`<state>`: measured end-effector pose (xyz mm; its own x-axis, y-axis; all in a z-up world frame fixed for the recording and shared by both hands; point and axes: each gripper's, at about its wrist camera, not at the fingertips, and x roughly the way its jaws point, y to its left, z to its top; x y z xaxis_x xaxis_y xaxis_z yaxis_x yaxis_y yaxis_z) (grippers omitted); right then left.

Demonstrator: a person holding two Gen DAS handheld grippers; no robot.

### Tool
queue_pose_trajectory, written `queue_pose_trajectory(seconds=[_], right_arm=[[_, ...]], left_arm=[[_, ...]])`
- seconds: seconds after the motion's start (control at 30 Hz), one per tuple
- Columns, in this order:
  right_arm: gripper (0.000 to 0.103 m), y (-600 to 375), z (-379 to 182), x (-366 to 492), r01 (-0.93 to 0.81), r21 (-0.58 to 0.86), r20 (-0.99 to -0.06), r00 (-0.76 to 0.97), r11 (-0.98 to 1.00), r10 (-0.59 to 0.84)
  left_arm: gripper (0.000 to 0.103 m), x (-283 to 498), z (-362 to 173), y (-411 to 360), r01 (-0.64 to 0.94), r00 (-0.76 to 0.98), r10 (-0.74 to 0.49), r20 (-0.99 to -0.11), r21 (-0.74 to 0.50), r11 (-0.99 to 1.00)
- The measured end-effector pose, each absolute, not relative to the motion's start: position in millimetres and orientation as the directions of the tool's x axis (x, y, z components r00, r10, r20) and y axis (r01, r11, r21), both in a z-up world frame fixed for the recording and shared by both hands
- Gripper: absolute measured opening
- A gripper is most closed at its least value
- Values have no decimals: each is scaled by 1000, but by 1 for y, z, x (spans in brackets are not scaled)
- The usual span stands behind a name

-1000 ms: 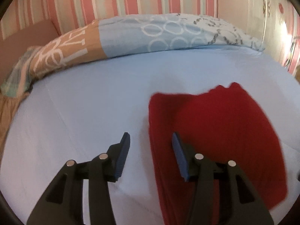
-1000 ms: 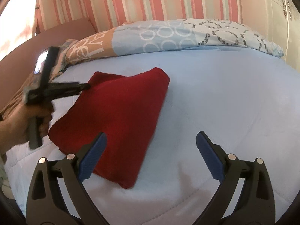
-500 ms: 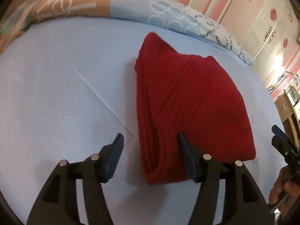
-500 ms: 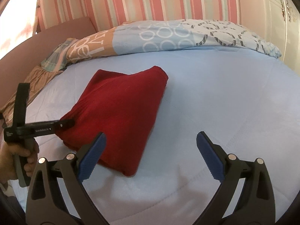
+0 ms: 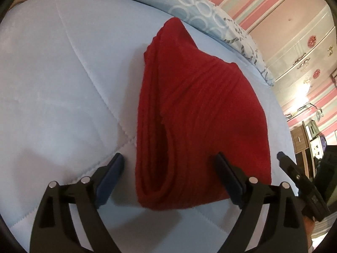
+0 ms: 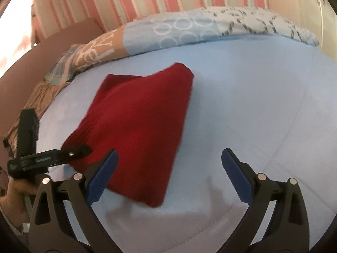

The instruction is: Fold small clothes

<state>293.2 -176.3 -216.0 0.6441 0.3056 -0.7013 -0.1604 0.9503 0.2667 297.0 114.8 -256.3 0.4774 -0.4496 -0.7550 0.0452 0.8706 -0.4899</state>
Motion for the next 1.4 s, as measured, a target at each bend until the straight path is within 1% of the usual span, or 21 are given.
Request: queue_pose_trajectory(seconds=[0.03,0.1,0.17,0.2,0.3,0.43,0.63,0.7,0.8,0.93,0.97,1.0,1.03,1.1,1.2,1.4], right_arm=[[98,-180,-219,297,-146,283,-704,639,948,309],[98,-186,-223,299,-115,302,-710,635,946,304],[98,-191,-226,297,-96,306,-712,637,947,295],[98,-192,-228,294,-92,309,-715,634,947,295],[98,-192,-233,290,-89,338,-717,621,937,317],[98,-193,-248,294,-44,431,-713,596,901,370],[98,-193,-261,302,-5,579,-668,571,815,478],[100,-192,-266,304,4,609,-656,564,793,500],[100,-187,-270,309,3,616,-653,562,787,508],[100,-168,-267,317,-60,619,-647,528,783,551],[91,-162,-268,319,-80,607,-654,514,790,555],[71,-152,-268,320,-106,570,-679,498,815,540],[64,-148,-268,320,-111,539,-697,498,835,516],[47,-145,-266,318,-120,523,-697,510,844,504],[39,-143,-260,315,-132,494,-699,527,860,483],[32,-143,-255,311,-141,455,-700,554,879,451]], left_arm=[[86,298,-256,113,51,482,-439,-758,-476,878],[67,299,-254,107,66,491,-404,-772,-429,901],[57,302,-255,100,89,494,-389,-777,-400,912],[56,302,-255,94,95,501,-366,-784,-371,924],[55,306,-259,91,76,510,-349,-786,-363,929],[53,305,-263,88,60,534,-326,-780,-350,935],[47,306,-263,86,54,549,-326,-769,-357,933],[45,307,-263,85,51,553,-327,-766,-361,931],[43,306,-264,84,49,558,-330,-762,-367,929],[42,306,-264,83,48,565,-333,-755,-373,927],[41,306,-263,83,48,567,-333,-754,-373,926],[39,306,-263,82,50,568,-333,-753,-372,927],[38,305,-262,82,54,572,-329,-752,-366,929],[33,303,-261,80,62,577,-324,-750,-355,933],[30,301,-258,76,69,588,-308,-748,-333,940],[28,298,-254,71,50,601,-275,-750,-308,950]])
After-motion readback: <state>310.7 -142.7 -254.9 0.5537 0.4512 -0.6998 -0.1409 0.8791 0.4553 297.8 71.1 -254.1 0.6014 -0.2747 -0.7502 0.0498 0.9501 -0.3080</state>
